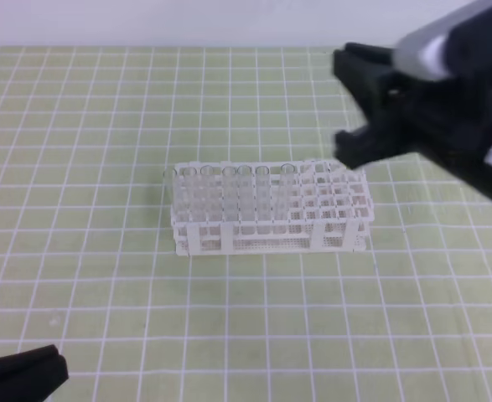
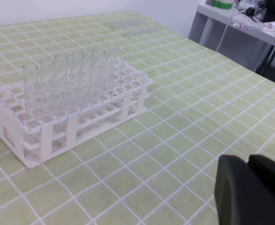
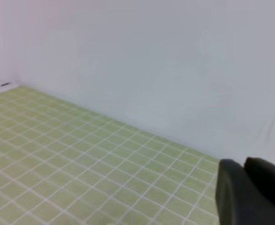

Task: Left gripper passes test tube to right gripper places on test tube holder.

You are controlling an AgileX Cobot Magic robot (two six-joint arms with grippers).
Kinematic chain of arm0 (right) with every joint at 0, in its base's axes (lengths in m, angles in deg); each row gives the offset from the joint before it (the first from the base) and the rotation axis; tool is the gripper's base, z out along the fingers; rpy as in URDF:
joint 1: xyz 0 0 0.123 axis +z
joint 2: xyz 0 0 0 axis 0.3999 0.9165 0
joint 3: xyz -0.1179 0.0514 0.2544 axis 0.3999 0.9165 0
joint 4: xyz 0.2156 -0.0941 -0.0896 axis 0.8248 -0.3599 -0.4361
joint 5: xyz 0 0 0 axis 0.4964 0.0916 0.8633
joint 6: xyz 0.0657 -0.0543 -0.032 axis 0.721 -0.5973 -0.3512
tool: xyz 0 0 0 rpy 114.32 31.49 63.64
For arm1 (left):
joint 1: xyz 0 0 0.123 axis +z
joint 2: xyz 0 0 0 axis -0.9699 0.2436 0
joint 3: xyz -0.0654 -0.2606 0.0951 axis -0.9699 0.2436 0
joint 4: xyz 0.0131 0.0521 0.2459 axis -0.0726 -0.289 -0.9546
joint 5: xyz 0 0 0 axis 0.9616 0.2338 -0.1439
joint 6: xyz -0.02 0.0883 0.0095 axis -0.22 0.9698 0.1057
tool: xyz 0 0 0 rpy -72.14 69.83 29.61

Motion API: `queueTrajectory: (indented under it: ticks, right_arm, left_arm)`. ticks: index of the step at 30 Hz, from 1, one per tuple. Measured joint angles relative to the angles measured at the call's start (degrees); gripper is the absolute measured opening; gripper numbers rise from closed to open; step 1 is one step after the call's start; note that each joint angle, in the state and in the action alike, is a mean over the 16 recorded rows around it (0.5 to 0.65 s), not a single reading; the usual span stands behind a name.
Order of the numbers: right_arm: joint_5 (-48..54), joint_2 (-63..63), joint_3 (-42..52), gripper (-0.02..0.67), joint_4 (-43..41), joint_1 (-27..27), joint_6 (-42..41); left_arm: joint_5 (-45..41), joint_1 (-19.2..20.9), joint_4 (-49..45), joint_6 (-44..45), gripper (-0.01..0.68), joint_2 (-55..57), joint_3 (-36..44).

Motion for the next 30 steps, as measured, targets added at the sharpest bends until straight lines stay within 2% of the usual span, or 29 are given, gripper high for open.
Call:
queueTrajectory:
  ticks: [6,15,22,30]
  right_arm:
    - [18.42,-10.32,0.05,0.005,-0.82,-1.65,-2.10]
    - [35.87,-22.30,2.91,-0.014,-3.95,-6.47,-1.70]
    - [35.40,-32.74,11.45,-0.015,-6.33,-11.55,1.20]
    - [27.57,-48.75,27.69,-0.015,-7.19,-22.20,4.71]
  left_arm:
    - [0.03,0.00,-0.03,0.01,0.026,0.00,0.00]
    - [0.03,0.00,-0.03,0.01,0.027,0.00,0.00]
    - [0.03,0.00,-0.03,0.01,0.026,0.00,0.00]
    - [0.00,0.00,-0.01,0.01,0.026,0.00,0.00]
